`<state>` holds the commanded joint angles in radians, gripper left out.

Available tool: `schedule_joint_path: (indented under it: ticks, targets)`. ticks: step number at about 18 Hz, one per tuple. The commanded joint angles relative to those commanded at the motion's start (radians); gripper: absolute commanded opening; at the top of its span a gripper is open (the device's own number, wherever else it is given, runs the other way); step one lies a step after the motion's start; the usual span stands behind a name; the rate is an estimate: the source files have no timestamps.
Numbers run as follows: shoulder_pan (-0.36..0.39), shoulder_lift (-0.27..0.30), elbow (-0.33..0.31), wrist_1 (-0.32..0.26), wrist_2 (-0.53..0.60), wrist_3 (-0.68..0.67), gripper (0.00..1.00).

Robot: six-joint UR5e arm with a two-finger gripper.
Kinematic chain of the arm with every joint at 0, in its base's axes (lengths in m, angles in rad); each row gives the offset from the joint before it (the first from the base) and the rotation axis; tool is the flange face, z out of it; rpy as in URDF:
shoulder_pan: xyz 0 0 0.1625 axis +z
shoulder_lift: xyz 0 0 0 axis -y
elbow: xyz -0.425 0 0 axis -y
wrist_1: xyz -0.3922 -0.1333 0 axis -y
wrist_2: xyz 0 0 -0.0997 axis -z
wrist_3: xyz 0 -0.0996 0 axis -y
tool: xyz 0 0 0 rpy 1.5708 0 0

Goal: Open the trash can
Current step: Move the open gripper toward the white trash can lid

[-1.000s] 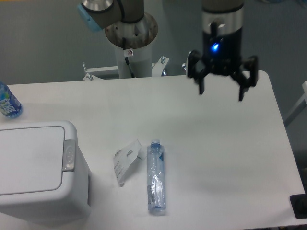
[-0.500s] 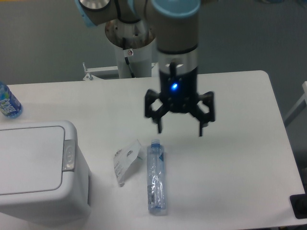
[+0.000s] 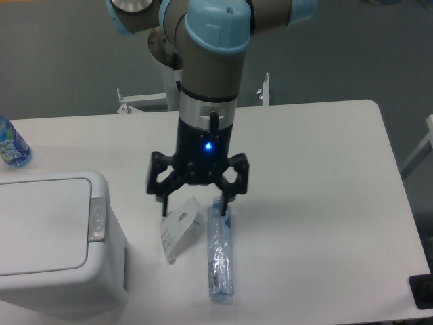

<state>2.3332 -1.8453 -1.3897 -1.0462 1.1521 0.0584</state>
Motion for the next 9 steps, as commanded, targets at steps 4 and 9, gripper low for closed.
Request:
schedule_joint_path:
  ticks: [4,9]
  targets:
    - [-0.026,-0.002,0.000,0.005,-0.003,-0.029,1.00]
    - [-0.052,-0.008,-0.005,0.005,-0.003,-0.035,1.00]
